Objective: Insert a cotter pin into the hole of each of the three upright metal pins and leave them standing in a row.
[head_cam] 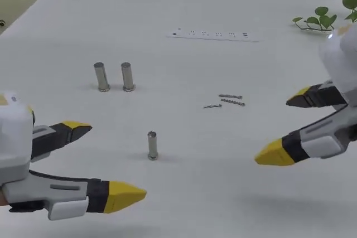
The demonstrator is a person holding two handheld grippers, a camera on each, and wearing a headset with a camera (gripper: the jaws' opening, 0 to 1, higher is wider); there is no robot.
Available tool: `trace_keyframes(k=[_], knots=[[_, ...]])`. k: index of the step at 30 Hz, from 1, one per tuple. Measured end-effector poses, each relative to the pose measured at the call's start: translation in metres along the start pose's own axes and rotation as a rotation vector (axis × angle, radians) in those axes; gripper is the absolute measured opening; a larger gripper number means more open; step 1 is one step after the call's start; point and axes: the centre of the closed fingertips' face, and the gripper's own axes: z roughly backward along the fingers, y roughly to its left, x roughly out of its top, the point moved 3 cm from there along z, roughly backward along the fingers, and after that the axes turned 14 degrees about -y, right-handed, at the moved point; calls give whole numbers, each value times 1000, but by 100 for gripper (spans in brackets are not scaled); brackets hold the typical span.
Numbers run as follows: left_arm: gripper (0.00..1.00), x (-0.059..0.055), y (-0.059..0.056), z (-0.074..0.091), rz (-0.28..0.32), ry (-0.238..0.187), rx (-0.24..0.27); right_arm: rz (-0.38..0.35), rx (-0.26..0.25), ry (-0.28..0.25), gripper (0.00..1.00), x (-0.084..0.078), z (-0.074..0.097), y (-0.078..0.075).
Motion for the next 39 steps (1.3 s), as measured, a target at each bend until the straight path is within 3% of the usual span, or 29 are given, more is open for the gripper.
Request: trace_keyframes(k=[4, 8, 11, 14, 17, 21, 26, 29, 32, 36, 39], knots=[[99, 0, -1, 2, 18, -3, 1, 33, 25, 0, 85, 8, -9, -8], [99, 0, -1, 5, 18, -2, 3, 88, 84, -10, 83, 15, -20, -10], [99, -3, 3, 7, 39, 1, 30, 128, 103, 0, 83, 19, -26, -13], [99, -2, 3, 8, 50, -15, 39, 170, 121, 3, 83, 24, -33, -16], [99, 0, 3, 10, 44, -32, 45, 194, 154, -29, 77, 32, -40, -17], [99, 1, 5, 11, 66, -49, 71, 242, 194, -21, 75, 36, -49, -21], [99, 0, 3, 12, 81, -53, 72, 289, 224, 25, 71, 35, -64, -27], [99, 1, 0, 11, 85, -50, 62, 307, 232, 22, 63, 35, -72, -28], [97, 1, -1, 11, 81, -50, 50, 316, 244, 28, 61, 35, -81, -29], [97, -2, -3, 10, 87, -36, 39, 356, 271, 69, 60, 29, -89, -30], [96, -4, -4, 10, 98, -33, 36, 379, 286, 96, 53, 23, -98, -32]])
